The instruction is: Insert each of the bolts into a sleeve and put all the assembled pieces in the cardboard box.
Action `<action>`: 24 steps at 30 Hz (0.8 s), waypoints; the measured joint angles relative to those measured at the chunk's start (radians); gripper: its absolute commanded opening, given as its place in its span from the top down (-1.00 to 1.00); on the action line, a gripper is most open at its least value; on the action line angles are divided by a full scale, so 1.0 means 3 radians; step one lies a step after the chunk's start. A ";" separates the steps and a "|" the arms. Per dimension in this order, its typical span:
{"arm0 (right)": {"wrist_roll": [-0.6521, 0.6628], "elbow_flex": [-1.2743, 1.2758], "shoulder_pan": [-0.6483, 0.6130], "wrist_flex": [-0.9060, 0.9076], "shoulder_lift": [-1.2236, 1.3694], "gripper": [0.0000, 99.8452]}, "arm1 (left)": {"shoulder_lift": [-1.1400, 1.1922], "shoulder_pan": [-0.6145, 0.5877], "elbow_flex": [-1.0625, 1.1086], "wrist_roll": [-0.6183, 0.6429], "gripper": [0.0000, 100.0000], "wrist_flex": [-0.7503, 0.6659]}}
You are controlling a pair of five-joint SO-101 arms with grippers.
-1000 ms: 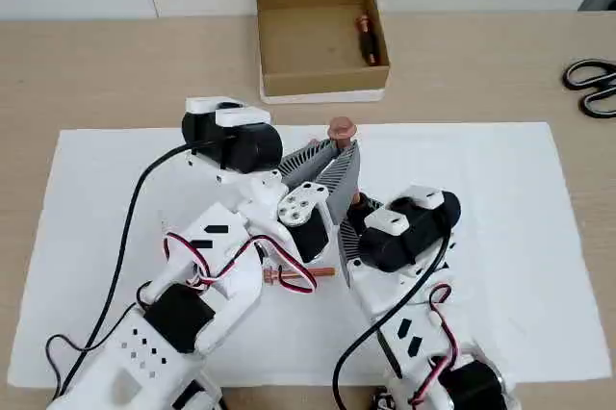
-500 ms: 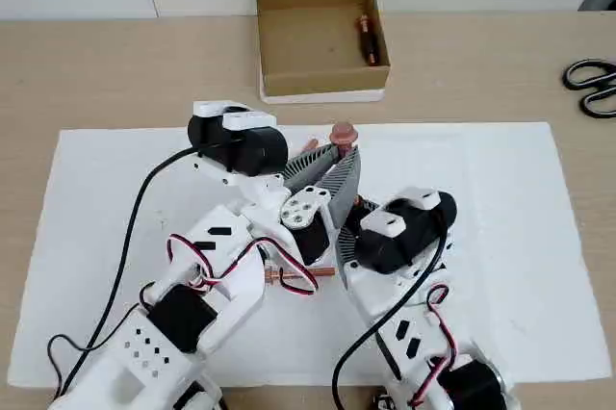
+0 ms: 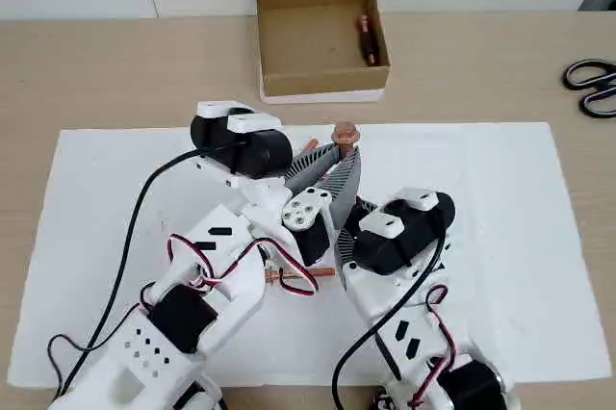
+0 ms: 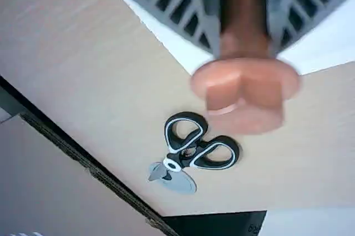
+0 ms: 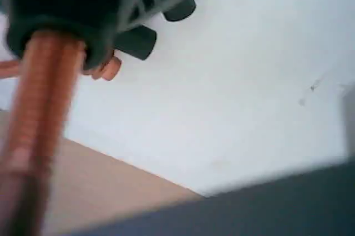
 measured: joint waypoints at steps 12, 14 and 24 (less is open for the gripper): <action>0.0000 0.0005 -0.0020 0.0000 0.0005 0.99 | -0.0031 0.0005 -0.0005 0.0000 0.99 0.0245; 0.0000 0.0005 -0.0020 0.0000 0.0005 0.99 | -0.0031 0.0005 -0.0005 0.0000 0.99 0.0302; -0.0005 0.0010 -0.0015 0.0000 0.0005 0.99 | -0.0036 0.0097 -0.0010 -0.0066 0.99 0.0573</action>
